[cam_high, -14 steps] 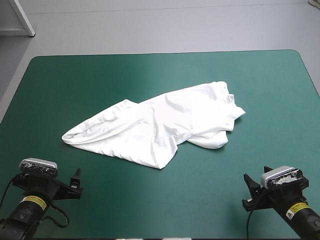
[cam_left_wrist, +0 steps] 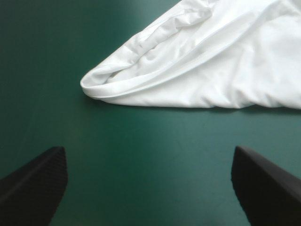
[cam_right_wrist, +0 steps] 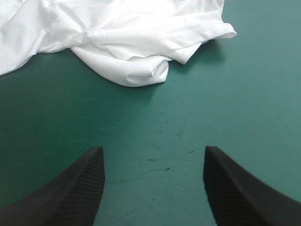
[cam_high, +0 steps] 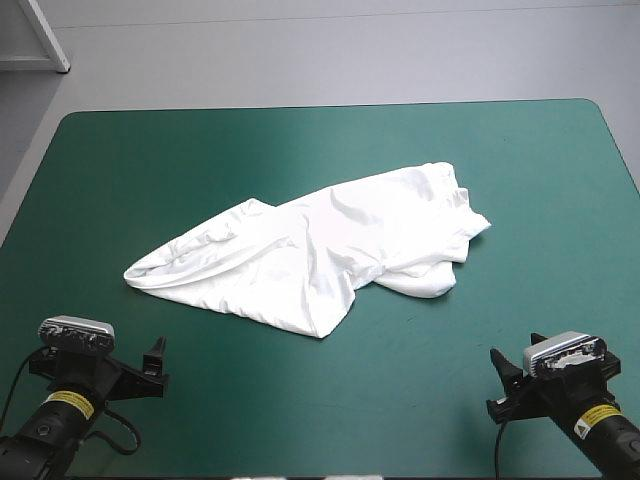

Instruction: Fold the cloth

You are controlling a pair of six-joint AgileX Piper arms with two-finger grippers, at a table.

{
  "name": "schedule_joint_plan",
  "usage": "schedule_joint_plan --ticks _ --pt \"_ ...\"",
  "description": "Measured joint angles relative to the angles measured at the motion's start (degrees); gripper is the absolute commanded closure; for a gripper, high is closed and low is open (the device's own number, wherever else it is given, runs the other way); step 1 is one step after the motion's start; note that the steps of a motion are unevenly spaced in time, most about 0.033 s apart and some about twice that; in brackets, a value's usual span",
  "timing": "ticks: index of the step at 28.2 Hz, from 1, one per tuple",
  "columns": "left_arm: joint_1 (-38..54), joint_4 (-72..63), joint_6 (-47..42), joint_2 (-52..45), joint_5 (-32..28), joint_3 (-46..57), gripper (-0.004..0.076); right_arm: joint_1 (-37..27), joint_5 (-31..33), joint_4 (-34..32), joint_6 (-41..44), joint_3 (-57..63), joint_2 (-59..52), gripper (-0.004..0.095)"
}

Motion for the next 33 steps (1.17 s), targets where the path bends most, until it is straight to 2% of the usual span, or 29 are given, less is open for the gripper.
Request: schedule_joint_plan --ticks 4,7,10,14,17,20,24,29,33 --pt "0.0 -2.07 -1.13 4.02 3.67 -5.08 0.0042 0.0 3.22 0.0 0.0 -5.08 2.32 0.0331" --pt "0.0 -1.39 -0.83 10.74 6.77 -13.2 0.0042 0.0 7.04 0.0 0.0 -11.19 6.89 0.0331" --pt "0.0 -0.99 0.72 20.65 10.04 -23.11 0.0042 0.0 12.03 0.0 0.0 -18.61 13.13 0.0332" --pt "0.0 -0.97 2.07 31.7 12.79 -30.09 0.0042 0.0 15.34 0.0 0.0 -23.99 18.91 0.0331" --pt "0.44 -2.09 2.5 39.61 11.77 -30.69 0.0042 0.0 17.96 0.0 0.05 -27.11 21.68 0.0331" --pt "3.07 -6.42 4.0 44.83 8.25 -30.69 0.0042 0.0 20.43 0.14 0.43 -28.71 22.7 0.0331" --pt "9.91 -15.14 10.3 48.98 3.79 -30.69 0.0042 0.0 22.41 0.38 1.04 -29.29 22.63 0.0331" --pt "15.52 -20.98 15.74 55.25 2.57 -30.69 0.0045 0.0 23.6 0.38 1.33 -29.34 22.63 0.0331" --pt "15.9 -22.0 17.22 59.18 0.77 -30.69 0.011 0.0 23.65 0.43 1.47 -29.4 22.63 0.0331"
